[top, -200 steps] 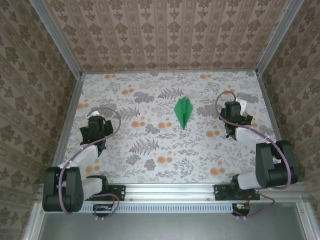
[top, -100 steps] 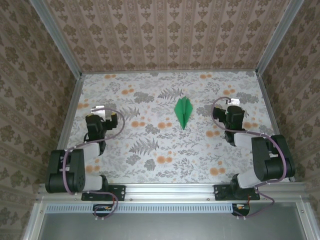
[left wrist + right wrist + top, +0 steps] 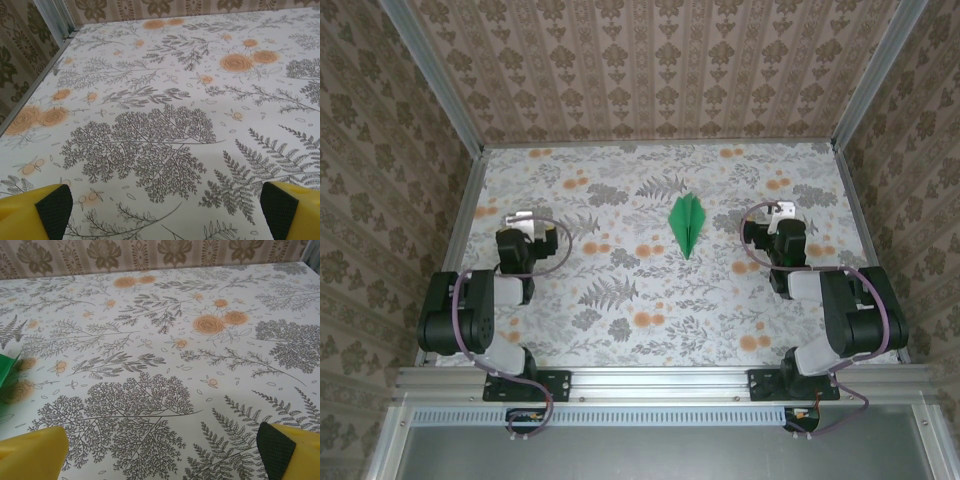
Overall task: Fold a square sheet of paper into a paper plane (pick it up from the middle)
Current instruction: Reset both arms
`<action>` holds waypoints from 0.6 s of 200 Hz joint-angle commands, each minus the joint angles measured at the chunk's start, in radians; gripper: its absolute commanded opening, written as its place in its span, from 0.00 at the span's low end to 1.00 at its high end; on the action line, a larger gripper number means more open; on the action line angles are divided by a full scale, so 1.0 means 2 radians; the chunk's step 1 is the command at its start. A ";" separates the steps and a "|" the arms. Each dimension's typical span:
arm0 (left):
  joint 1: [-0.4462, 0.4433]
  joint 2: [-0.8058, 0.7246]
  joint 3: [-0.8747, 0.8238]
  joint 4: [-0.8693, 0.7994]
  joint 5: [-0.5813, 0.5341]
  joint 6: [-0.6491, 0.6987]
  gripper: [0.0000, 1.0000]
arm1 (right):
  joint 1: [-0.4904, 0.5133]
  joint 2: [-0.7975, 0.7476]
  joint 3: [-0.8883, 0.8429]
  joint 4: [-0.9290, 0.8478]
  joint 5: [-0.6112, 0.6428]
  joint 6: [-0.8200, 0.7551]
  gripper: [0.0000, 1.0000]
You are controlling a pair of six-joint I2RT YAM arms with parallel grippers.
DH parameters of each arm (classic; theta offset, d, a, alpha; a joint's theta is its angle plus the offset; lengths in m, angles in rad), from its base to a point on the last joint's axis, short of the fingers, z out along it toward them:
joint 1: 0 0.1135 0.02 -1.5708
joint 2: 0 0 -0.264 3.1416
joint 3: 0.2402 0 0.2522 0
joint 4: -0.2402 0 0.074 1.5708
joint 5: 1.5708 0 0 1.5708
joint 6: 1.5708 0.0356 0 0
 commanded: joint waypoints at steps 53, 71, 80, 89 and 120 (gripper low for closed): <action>0.000 0.003 0.017 -0.003 0.008 0.014 1.00 | -0.002 0.007 -0.007 0.033 -0.015 -0.010 1.00; -0.001 0.003 0.017 -0.004 0.009 0.014 1.00 | -0.002 0.007 -0.007 0.032 -0.016 -0.009 1.00; -0.001 0.004 0.018 -0.005 0.010 0.014 1.00 | -0.002 0.008 -0.007 0.032 -0.016 -0.009 1.00; -0.001 0.003 0.018 -0.007 0.012 0.014 1.00 | -0.001 0.008 -0.006 0.032 -0.015 -0.010 1.00; -0.001 0.003 0.018 -0.005 0.011 0.015 1.00 | -0.002 0.006 -0.011 0.039 -0.017 -0.010 1.00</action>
